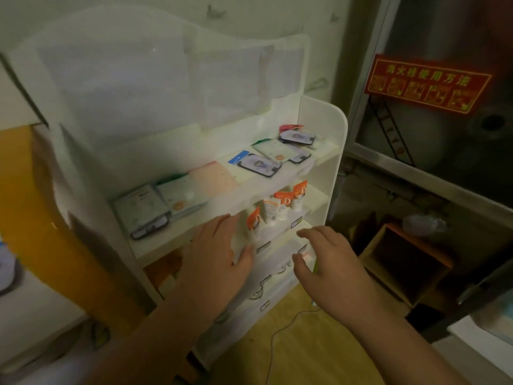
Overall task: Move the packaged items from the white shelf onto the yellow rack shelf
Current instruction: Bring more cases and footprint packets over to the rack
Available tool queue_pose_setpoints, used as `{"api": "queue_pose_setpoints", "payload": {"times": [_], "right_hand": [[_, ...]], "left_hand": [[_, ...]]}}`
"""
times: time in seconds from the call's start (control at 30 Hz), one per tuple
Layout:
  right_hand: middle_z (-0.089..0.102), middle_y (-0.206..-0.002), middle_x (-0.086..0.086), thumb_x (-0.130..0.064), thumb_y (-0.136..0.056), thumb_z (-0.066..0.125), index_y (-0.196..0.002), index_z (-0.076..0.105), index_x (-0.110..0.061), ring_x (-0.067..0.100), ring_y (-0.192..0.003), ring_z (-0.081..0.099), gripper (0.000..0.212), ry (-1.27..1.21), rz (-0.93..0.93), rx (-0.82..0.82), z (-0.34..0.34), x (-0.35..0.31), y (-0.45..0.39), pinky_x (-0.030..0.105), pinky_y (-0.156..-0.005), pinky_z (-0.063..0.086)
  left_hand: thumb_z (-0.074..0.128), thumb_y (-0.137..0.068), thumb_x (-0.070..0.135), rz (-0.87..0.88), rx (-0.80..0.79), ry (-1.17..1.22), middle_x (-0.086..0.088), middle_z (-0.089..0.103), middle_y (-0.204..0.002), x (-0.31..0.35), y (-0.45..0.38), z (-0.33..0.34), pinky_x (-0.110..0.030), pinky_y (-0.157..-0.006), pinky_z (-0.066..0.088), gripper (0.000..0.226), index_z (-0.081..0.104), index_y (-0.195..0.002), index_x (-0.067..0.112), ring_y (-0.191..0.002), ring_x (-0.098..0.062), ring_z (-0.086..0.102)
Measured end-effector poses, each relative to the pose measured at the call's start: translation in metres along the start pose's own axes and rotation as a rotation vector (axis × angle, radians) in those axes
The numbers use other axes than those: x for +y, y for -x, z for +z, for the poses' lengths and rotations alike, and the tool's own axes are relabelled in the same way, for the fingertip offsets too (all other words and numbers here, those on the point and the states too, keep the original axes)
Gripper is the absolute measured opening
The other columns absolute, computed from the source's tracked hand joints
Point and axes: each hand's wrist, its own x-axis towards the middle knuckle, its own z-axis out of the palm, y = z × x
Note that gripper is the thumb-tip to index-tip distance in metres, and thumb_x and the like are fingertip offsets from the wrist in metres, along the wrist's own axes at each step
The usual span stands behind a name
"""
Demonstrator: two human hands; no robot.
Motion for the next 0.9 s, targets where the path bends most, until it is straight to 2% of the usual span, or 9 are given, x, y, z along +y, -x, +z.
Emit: {"api": "queue_pose_setpoints", "payload": {"times": [0.3,0.5,0.57,0.63,0.8,0.9], "right_hand": [[0.046,-0.138,-0.014,-0.048,-0.094,0.049,-0.139,0.044,-0.034,0.010,-0.128,0.041,0.047,0.015,-0.041,-0.067,0.016,0.030,-0.079,0.027,-0.104,0.039],[0.046,-0.135,-0.015,-0.046,-0.092,0.052,-0.136,0.046,-0.034,0.009,-0.125,0.042,0.046,0.054,-0.076,-0.074,0.020,0.045,-0.152,0.024,-0.101,0.039],[0.048,-0.132,-0.016,-0.044,-0.092,0.054,-0.135,0.046,-0.035,0.008,-0.122,0.043,0.045,0.047,-0.096,-0.066,0.024,0.047,-0.174,0.021,-0.098,0.037],[0.049,-0.129,-0.015,-0.044,-0.092,0.053,-0.133,0.047,-0.035,0.008,-0.120,0.044,0.043,0.041,-0.093,-0.084,0.030,0.049,-0.192,0.020,-0.097,0.037],[0.052,-0.131,-0.011,-0.046,-0.093,0.050,-0.134,0.048,-0.032,0.009,-0.119,0.046,0.044,0.042,-0.090,-0.161,0.048,0.056,-0.229,0.024,-0.101,0.040],[0.049,-0.137,-0.006,-0.044,-0.093,0.050,-0.141,0.044,-0.027,0.015,-0.125,0.044,0.051,0.035,-0.040,-0.193,0.062,0.066,-0.255,0.029,-0.105,0.039]], "left_hand": [[0.054,-0.090,0.049,-0.136,0.010,0.025,0.007,0.041,-0.145,-0.009,-0.079,0.042,-0.041,-0.111,0.037,0.060,0.036,-0.144,0.030,-0.133,-0.014,0.037],[0.054,-0.091,0.047,-0.154,-0.030,0.076,-0.002,0.031,-0.155,-0.032,-0.161,0.065,-0.037,-0.114,0.026,0.071,0.027,-0.150,0.018,-0.142,-0.021,0.029],[0.048,-0.093,0.050,-0.197,-0.083,-0.025,-0.006,0.016,-0.162,-0.042,-0.194,0.073,-0.038,-0.119,0.016,0.077,0.017,-0.154,0.014,-0.148,-0.023,0.015],[0.042,-0.094,0.053,-0.232,-0.127,-0.179,-0.012,0.009,-0.163,-0.053,-0.222,0.083,-0.040,-0.121,0.009,0.080,0.012,-0.154,0.009,-0.149,-0.028,0.008],[0.032,-0.080,0.080,-0.393,-0.149,-0.409,-0.022,0.008,-0.160,-0.084,-0.253,0.098,-0.050,-0.118,0.005,0.107,0.011,-0.153,0.005,-0.147,-0.038,0.010],[0.028,-0.081,0.081,-0.383,-0.107,-0.502,-0.024,0.015,-0.158,-0.099,-0.256,0.104,-0.051,-0.117,0.010,0.105,0.019,-0.152,0.005,-0.146,-0.038,0.016]]}}
